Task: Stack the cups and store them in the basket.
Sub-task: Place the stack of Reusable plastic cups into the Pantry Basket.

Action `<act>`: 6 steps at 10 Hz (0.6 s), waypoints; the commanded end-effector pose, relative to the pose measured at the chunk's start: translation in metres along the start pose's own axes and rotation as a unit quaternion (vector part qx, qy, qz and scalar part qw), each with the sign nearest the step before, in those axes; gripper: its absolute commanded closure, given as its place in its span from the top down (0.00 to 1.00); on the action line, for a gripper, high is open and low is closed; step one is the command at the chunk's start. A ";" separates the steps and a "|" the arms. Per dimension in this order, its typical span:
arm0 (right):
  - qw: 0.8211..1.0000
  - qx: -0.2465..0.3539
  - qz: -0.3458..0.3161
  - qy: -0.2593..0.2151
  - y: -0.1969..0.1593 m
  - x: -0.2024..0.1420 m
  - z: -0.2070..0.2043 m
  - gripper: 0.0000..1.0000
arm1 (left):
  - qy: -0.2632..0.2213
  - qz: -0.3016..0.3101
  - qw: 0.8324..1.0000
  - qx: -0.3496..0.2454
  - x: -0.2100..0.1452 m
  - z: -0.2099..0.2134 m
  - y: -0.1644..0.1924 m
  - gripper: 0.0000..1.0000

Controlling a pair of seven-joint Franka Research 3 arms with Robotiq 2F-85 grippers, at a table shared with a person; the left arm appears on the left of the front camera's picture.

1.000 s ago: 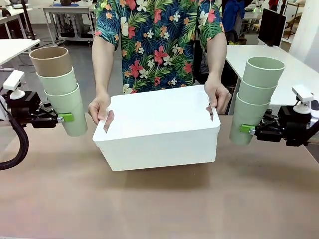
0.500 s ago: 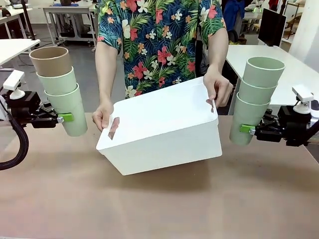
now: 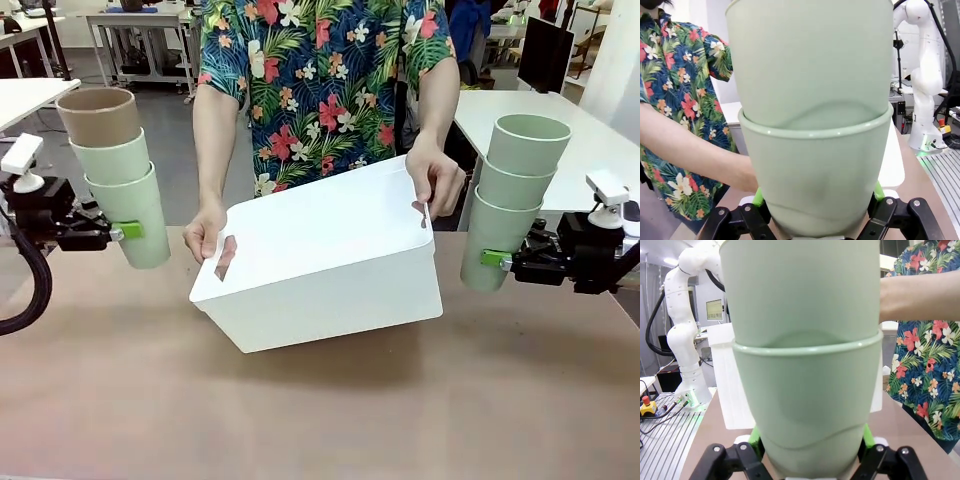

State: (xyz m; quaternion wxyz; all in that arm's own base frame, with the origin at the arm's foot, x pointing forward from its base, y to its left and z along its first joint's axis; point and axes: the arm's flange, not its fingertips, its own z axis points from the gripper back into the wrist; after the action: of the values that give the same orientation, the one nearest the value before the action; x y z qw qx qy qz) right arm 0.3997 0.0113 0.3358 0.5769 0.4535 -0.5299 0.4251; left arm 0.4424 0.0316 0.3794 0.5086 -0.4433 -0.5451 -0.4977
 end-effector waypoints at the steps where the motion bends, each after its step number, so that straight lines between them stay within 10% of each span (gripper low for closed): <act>1: 1.000 0.000 0.005 -0.001 -0.002 0.004 0.000 0.85 | 0.022 0.014 1.000 0.005 0.045 -0.001 -0.012 0.86; 6: 1.000 0.000 0.005 -0.001 -0.002 0.004 0.000 0.85 | 0.165 0.044 0.985 -0.022 0.121 -0.074 -0.031 0.86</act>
State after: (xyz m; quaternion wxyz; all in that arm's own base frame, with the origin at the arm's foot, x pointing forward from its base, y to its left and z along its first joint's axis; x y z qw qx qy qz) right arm 0.3998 0.0112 0.3354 0.5772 0.4537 -0.5297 0.4248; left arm 0.4144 -0.0331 0.4856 0.5852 -0.3995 -0.4531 -0.5409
